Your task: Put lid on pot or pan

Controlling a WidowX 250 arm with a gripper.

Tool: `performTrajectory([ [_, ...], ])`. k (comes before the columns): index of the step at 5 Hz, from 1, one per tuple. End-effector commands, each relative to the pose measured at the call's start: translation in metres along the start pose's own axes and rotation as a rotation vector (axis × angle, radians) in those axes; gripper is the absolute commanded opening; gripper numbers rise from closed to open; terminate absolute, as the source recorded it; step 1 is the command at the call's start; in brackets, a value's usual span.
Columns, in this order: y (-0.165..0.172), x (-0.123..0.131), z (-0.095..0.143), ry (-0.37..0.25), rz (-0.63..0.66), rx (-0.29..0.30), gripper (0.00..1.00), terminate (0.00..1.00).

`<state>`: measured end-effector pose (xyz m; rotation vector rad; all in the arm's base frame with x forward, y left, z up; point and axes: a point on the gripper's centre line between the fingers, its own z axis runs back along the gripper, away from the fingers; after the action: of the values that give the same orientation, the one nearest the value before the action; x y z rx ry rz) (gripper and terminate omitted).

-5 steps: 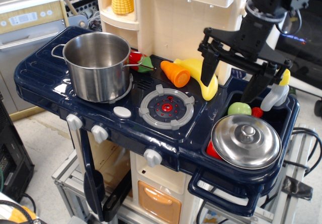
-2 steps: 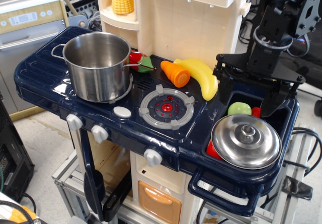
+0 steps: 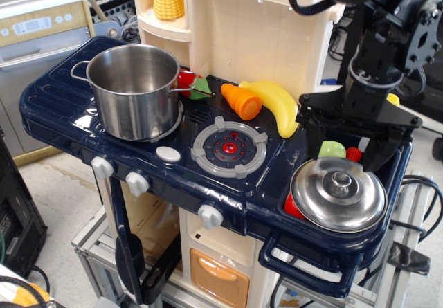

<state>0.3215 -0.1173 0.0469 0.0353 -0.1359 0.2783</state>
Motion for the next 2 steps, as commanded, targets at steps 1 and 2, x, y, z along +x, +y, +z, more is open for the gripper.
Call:
performTrajectory([
  [1, -0.0072, -0.0042, 0.0061, -0.046, 0.076, -0.072, 1.0, 0.0],
  [2, -0.0074, -0.0074, 0.004, -0.041, 0.108, -0.079, 0.0, 0.0],
])
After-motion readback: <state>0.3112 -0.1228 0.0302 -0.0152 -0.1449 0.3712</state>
